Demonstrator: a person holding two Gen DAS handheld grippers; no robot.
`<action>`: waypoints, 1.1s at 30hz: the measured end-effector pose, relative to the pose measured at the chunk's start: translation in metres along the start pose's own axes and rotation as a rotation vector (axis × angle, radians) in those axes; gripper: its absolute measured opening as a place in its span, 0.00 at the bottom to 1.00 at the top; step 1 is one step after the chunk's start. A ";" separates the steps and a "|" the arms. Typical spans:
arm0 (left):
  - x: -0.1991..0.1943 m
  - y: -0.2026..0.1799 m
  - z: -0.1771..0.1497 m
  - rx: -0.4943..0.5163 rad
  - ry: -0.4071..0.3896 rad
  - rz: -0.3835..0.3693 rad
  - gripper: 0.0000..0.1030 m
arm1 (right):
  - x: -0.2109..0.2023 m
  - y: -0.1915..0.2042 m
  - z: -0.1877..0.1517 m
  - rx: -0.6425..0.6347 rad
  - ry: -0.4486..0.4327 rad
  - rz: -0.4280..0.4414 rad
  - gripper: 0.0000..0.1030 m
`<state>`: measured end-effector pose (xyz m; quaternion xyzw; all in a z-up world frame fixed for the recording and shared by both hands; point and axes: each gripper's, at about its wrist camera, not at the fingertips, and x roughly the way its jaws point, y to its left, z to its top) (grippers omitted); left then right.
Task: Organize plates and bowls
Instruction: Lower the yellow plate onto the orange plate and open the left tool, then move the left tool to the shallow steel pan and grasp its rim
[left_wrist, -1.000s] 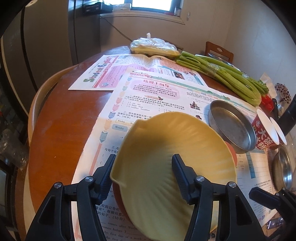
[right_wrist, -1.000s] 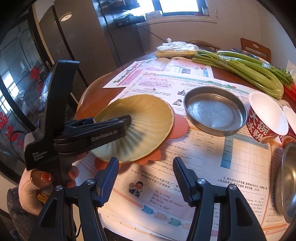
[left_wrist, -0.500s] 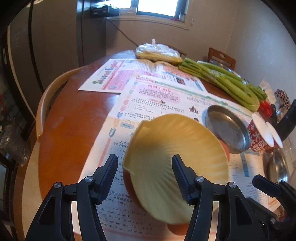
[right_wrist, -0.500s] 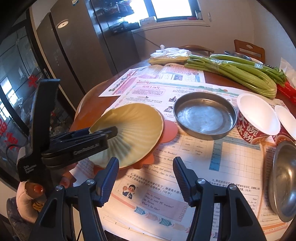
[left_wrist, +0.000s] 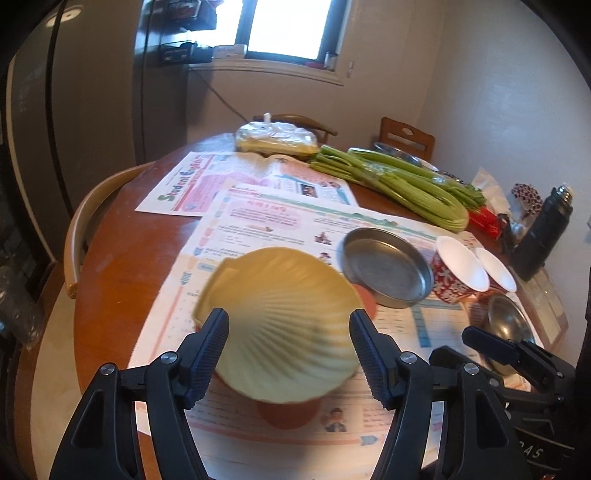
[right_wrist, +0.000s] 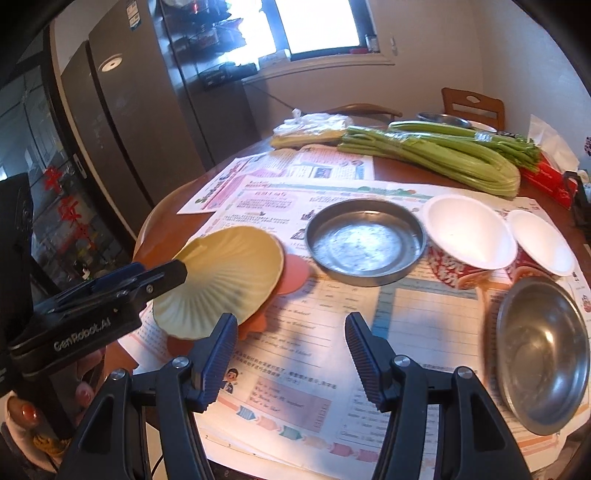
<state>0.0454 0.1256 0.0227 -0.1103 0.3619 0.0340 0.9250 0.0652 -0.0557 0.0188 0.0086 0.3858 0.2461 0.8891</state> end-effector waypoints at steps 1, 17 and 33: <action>0.000 -0.003 0.000 0.003 0.001 -0.002 0.68 | -0.003 -0.002 0.000 0.002 -0.008 -0.004 0.58; 0.002 -0.049 0.013 0.111 0.021 -0.034 0.68 | -0.027 -0.041 0.002 0.087 -0.047 -0.013 0.58; 0.044 -0.072 0.064 0.191 0.102 -0.053 0.68 | -0.008 -0.076 0.006 0.232 -0.012 0.052 0.58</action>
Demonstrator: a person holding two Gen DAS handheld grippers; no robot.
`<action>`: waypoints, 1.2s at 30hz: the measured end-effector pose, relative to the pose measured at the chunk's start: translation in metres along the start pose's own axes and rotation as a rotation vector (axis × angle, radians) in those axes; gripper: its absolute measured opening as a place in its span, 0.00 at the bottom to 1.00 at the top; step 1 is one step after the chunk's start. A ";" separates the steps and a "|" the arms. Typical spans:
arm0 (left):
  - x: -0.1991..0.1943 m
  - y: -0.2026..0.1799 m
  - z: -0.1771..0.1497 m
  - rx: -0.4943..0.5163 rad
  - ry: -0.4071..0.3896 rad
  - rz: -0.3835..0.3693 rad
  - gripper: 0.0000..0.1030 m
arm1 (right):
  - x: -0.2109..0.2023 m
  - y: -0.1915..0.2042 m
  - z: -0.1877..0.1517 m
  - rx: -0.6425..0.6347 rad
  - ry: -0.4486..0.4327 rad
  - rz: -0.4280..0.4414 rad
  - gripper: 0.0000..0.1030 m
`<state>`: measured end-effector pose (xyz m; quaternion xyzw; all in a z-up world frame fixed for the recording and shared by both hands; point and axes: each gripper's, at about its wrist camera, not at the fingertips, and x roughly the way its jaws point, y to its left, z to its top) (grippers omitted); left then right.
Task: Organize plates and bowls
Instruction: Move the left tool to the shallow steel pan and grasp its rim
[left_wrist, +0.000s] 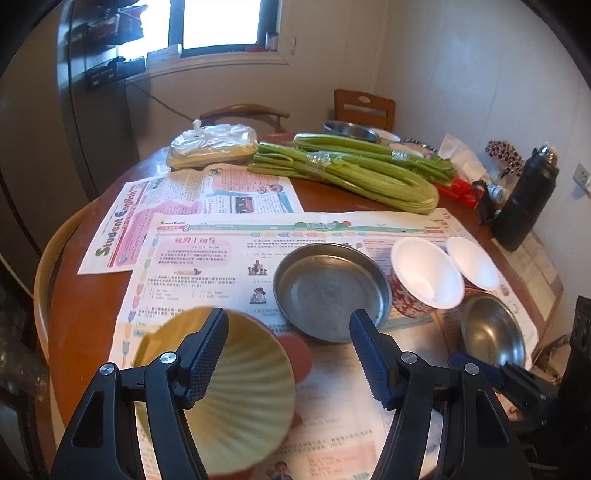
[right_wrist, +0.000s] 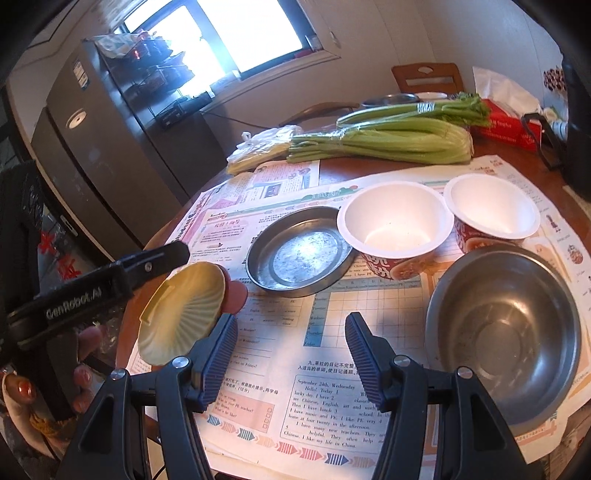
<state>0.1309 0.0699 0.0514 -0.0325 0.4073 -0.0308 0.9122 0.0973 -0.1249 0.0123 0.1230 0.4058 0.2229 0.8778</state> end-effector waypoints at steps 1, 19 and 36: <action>0.005 0.000 0.003 0.004 0.011 0.000 0.68 | 0.003 0.000 0.001 0.005 0.007 0.007 0.59; 0.111 0.005 0.038 -0.017 0.190 -0.008 0.68 | 0.076 -0.010 0.022 0.146 0.071 -0.070 0.59; 0.145 0.003 0.023 0.005 0.248 0.009 0.31 | 0.104 -0.008 0.031 0.104 0.056 -0.092 0.58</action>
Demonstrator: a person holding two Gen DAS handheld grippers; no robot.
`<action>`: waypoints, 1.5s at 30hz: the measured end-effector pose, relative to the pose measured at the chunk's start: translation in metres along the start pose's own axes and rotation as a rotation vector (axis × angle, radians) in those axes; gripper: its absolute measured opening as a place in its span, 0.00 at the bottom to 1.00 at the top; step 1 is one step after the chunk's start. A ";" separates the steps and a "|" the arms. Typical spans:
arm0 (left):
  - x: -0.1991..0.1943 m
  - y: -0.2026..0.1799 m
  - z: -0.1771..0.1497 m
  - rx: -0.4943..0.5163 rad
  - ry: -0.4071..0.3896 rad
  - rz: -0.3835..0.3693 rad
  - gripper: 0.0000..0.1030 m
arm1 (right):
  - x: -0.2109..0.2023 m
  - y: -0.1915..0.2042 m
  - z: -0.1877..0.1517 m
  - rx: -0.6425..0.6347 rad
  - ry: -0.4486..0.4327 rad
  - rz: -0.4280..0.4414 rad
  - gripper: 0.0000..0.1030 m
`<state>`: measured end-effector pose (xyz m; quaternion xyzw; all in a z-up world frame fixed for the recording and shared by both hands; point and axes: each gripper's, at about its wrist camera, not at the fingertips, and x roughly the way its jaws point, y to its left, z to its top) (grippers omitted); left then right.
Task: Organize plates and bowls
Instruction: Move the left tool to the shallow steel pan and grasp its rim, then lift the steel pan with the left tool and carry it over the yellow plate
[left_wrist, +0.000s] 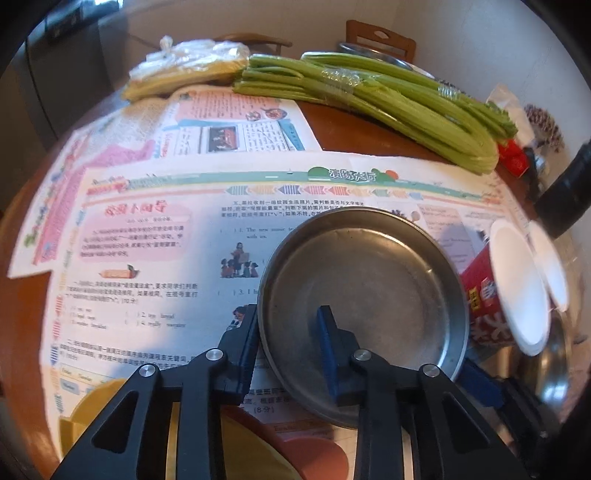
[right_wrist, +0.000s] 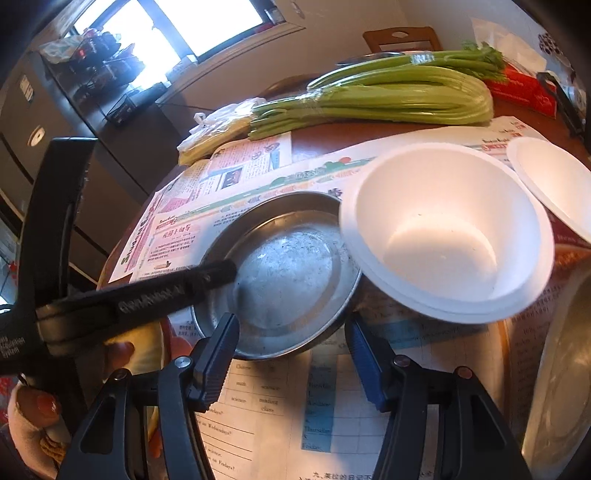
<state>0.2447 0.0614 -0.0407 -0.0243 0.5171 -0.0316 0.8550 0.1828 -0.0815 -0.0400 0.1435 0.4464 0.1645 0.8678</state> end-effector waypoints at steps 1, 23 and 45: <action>-0.002 -0.002 -0.001 0.013 -0.008 0.016 0.30 | 0.000 0.001 0.000 -0.001 -0.005 -0.001 0.58; -0.076 0.010 -0.017 -0.027 -0.150 -0.006 0.36 | -0.044 0.026 -0.001 -0.061 -0.082 0.092 0.58; -0.150 0.037 -0.054 -0.098 -0.277 -0.032 0.39 | -0.101 0.078 -0.016 -0.207 -0.153 0.123 0.58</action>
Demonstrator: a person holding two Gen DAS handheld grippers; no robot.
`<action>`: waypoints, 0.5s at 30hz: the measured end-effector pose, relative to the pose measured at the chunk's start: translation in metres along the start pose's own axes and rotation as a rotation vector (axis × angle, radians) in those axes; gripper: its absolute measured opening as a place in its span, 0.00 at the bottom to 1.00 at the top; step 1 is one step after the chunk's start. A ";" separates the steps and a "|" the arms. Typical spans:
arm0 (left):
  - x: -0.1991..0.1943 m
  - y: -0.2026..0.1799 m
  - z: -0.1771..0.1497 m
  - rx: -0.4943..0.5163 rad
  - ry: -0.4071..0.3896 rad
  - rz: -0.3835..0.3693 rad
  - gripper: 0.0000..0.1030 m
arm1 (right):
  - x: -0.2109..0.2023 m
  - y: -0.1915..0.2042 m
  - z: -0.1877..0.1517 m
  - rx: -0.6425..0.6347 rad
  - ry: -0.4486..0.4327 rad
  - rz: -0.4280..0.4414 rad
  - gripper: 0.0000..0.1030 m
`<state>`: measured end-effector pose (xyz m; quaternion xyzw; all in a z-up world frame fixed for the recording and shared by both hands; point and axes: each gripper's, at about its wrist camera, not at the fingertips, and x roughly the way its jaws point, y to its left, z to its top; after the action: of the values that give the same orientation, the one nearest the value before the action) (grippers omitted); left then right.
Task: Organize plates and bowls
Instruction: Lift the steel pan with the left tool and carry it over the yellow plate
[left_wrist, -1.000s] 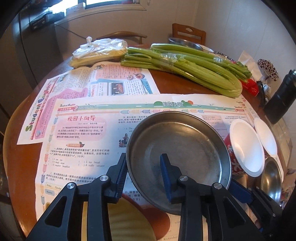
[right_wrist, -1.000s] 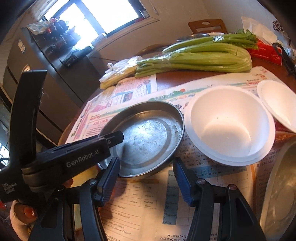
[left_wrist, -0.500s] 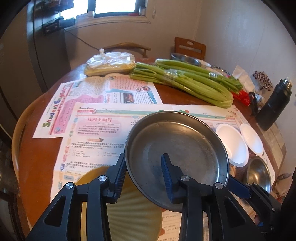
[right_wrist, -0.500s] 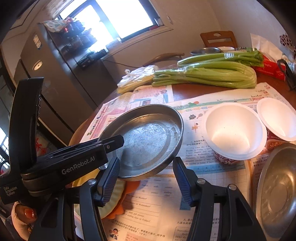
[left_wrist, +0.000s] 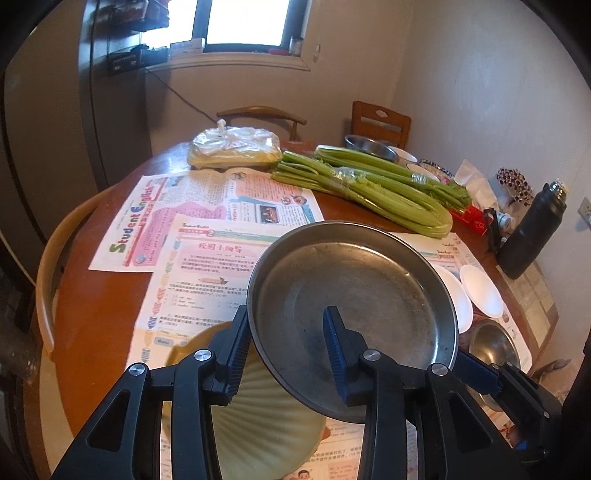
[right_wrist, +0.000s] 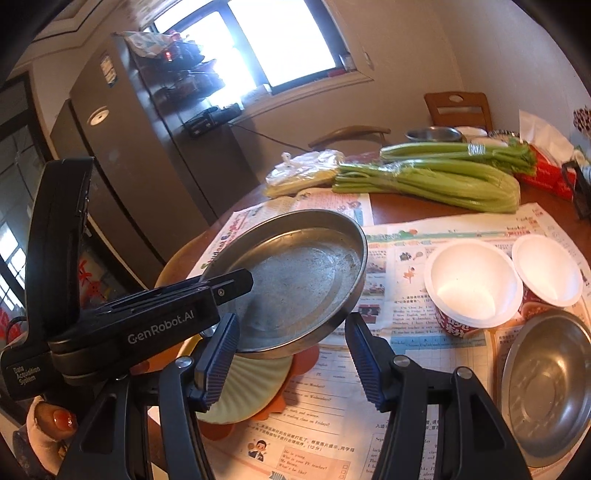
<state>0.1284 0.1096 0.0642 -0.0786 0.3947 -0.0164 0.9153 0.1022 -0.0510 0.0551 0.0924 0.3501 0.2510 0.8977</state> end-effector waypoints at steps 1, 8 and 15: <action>-0.001 0.002 -0.001 -0.003 0.000 0.002 0.39 | 0.000 0.003 0.000 -0.005 0.003 0.005 0.58; -0.012 0.020 -0.007 -0.039 -0.003 0.004 0.39 | 0.000 0.020 -0.002 -0.046 0.021 0.026 0.58; -0.027 0.035 -0.017 -0.068 -0.015 0.024 0.39 | -0.001 0.032 -0.004 -0.067 0.025 0.079 0.58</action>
<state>0.0965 0.1442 0.0671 -0.1051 0.3890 0.0089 0.9152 0.0859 -0.0241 0.0639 0.0730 0.3490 0.2988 0.8852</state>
